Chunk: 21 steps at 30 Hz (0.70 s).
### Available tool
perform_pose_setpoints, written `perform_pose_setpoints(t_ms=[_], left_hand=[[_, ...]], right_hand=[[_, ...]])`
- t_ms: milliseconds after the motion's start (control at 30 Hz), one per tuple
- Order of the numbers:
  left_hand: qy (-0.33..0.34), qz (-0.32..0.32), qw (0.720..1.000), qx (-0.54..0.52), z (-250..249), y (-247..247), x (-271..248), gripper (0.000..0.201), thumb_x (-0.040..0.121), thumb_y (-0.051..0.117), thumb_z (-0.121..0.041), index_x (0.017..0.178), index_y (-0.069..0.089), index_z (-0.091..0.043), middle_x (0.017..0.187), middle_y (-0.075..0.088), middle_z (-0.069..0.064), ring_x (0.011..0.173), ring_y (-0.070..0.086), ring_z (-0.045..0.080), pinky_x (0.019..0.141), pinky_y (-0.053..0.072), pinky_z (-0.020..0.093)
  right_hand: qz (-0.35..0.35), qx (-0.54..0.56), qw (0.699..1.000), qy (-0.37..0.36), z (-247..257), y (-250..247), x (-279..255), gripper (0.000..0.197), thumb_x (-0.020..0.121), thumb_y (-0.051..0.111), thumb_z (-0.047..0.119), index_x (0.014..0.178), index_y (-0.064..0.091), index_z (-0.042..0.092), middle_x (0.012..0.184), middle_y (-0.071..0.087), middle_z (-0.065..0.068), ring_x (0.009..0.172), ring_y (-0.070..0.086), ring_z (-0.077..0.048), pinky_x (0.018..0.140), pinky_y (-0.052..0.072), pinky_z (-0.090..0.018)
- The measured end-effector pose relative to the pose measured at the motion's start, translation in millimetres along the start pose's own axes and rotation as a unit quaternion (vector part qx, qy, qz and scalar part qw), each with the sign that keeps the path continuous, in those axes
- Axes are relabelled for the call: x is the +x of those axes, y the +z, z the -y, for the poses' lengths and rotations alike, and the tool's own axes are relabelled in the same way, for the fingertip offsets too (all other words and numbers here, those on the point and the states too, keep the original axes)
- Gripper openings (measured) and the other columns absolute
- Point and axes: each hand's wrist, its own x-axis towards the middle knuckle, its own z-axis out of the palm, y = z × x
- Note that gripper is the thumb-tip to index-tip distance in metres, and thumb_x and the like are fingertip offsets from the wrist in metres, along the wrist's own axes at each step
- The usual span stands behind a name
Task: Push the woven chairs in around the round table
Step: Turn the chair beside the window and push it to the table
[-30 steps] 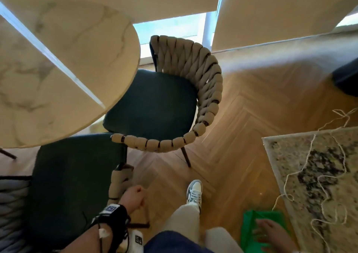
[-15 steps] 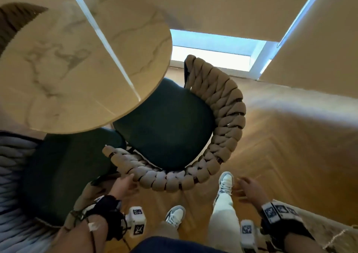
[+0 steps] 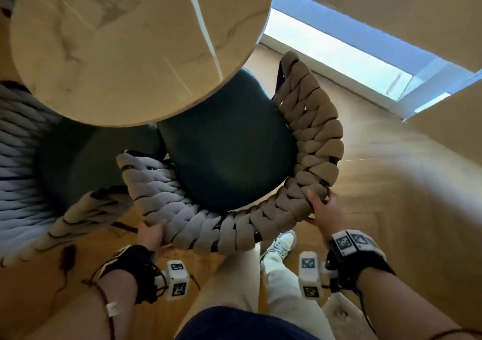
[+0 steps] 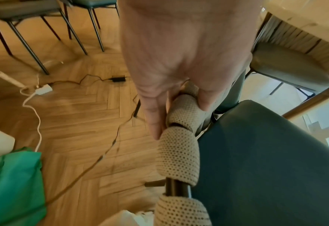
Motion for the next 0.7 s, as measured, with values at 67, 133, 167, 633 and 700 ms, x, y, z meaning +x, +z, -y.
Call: perform_pose_setpoints(t_ms=[67,133,167,633,700], left_hand=[[-0.017,-0.004,1.0,-0.005,3,0,5,0.059,0.097,0.059,-0.014,0.149,0.03,-0.017,0.149,0.044,0.021,0.129,0.049,0.049,0.088,0.05,0.069],[-0.03,-0.008,0.999,0.007,6,0,7,0.06,0.096,0.062,-0.015,0.148,0.032,-0.017,0.148,0.045,0.018,0.129,0.049,0.049,0.079,0.055,0.064],[-0.033,0.0,0.999,0.009,6,2,6,0.057,0.096,0.062,-0.016,0.146,0.035,-0.016,0.145,0.048,0.016,0.126,0.051,0.048,0.071,0.057,0.058],[-0.069,0.074,0.995,-0.001,-2,64,-42,0.037,0.098,0.058,-0.033,0.128,0.054,-0.014,0.121,0.061,0.018,0.1,0.063,0.039,0.073,0.056,0.045],[-0.058,0.067,0.996,-0.002,-7,80,-45,0.037,0.098,0.057,-0.036,0.128,0.053,-0.016,0.122,0.063,0.018,0.094,0.065,0.036,0.065,0.055,0.039]], right_hand=[[-0.053,-0.064,0.996,-0.027,5,5,8,0.058,0.086,0.059,0.047,0.133,0.047,0.016,0.119,0.059,-0.011,0.102,0.057,-0.029,0.092,0.05,-0.049],[-0.096,-0.076,0.992,-0.036,8,6,13,0.049,0.092,0.055,0.041,0.13,0.05,0.009,0.116,0.06,-0.014,0.104,0.057,-0.033,0.093,0.047,-0.045],[-0.112,-0.073,0.99,-0.034,10,5,15,0.048,0.093,0.054,0.04,0.129,0.051,0.008,0.117,0.06,-0.016,0.107,0.057,-0.035,0.093,0.047,-0.045],[-0.154,-0.103,0.98,-0.076,72,-52,62,0.053,0.094,0.055,0.034,0.142,0.041,0.016,0.139,0.051,-0.019,0.125,0.049,-0.041,0.105,0.04,-0.053],[-0.15,-0.112,0.979,-0.082,87,-60,77,0.052,0.094,0.055,0.034,0.141,0.043,0.016,0.138,0.052,-0.019,0.124,0.05,-0.041,0.105,0.04,-0.053]])
